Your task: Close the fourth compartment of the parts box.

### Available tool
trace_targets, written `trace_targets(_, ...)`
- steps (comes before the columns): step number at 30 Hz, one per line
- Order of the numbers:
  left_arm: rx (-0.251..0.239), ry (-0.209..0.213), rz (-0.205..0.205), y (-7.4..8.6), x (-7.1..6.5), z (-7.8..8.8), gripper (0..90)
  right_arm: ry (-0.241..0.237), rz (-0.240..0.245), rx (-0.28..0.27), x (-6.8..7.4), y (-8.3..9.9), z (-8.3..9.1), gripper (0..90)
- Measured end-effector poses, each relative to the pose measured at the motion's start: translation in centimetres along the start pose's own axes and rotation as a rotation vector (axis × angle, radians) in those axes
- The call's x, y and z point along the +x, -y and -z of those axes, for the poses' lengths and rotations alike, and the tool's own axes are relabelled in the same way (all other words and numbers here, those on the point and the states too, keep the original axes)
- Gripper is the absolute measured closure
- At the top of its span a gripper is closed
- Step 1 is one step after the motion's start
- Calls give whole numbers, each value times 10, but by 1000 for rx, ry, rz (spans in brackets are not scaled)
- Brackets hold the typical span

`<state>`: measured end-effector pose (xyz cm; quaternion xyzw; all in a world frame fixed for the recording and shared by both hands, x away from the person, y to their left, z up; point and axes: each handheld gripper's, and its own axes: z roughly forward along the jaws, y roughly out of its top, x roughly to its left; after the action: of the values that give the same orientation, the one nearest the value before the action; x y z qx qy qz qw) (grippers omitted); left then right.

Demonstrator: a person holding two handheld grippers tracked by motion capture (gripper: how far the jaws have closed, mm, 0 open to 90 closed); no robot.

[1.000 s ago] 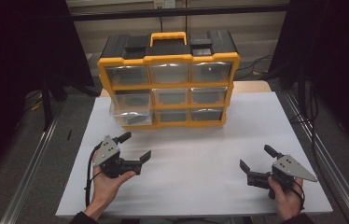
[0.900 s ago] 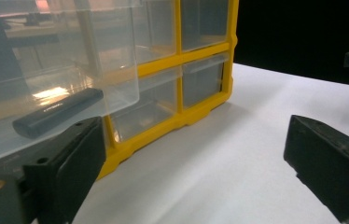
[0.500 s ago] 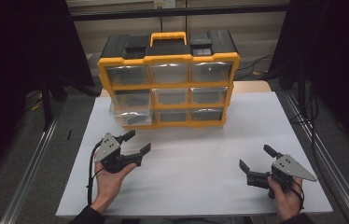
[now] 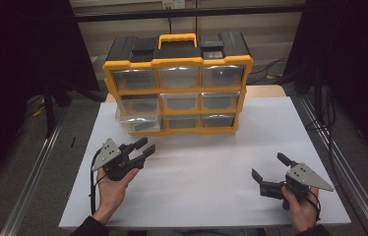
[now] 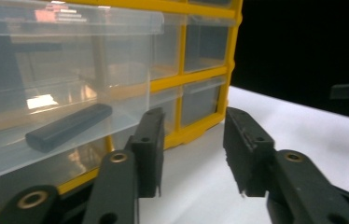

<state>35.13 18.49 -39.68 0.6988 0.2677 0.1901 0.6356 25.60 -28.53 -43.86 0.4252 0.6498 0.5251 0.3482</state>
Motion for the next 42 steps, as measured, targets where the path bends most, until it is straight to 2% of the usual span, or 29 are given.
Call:
trace_targets(3,-1,14,-3,-2,0,0,684,-1,0,1,0,0,0,0)
trace_targets(6,10,23,-27,-4,0,-2,750,0,-1,0,0,0,0,0)
trace_targets(7,17,35,-21,-4,0,-2,769,0,0,1,0,0,0,0)
trace_targets(9,21,32,-28,-7,1,-5,809,0,0,0,0,0,-1,0)
trace_targets(11,16,43,23,-9,2,-9,872,1,0,1,0,0,-1,0)
trace_targets(12,21,44,21,-9,2,-10,900,2,0,2,0,0,-1,0)
trace_targets(13,27,42,16,-10,1,-12,900,2,0,1,0,0,-1,0)
trace_targets(15,39,25,-22,-11,3,-14,900,1,0,2,0,0,-1,0)
trace_targets(19,34,-3,2,-12,10,-16,900,3,-1,1,0,0,0,0)
trace_targets(22,39,-22,-1,-14,13,-16,900,2,-3,2,0,0,-1,0)
trace_targets(24,47,-18,-1,-16,12,-16,900,1,0,1,0,0,-1,0)
trace_targets(26,49,-24,-18,-18,12,-16,900,1,0,1,0,0,-1,0)
trace_targets(29,55,-44,-12,-19,14,-17,900,2,-2,1,0,0,-1,0)
trace_targets(38,84,-90,-38,-21,22,-21,900,1,-2,0,0,0,-1,0)
trace_targets(42,74,-106,-41,-23,26,-21,900,2,-3,1,0,0,-1,0)
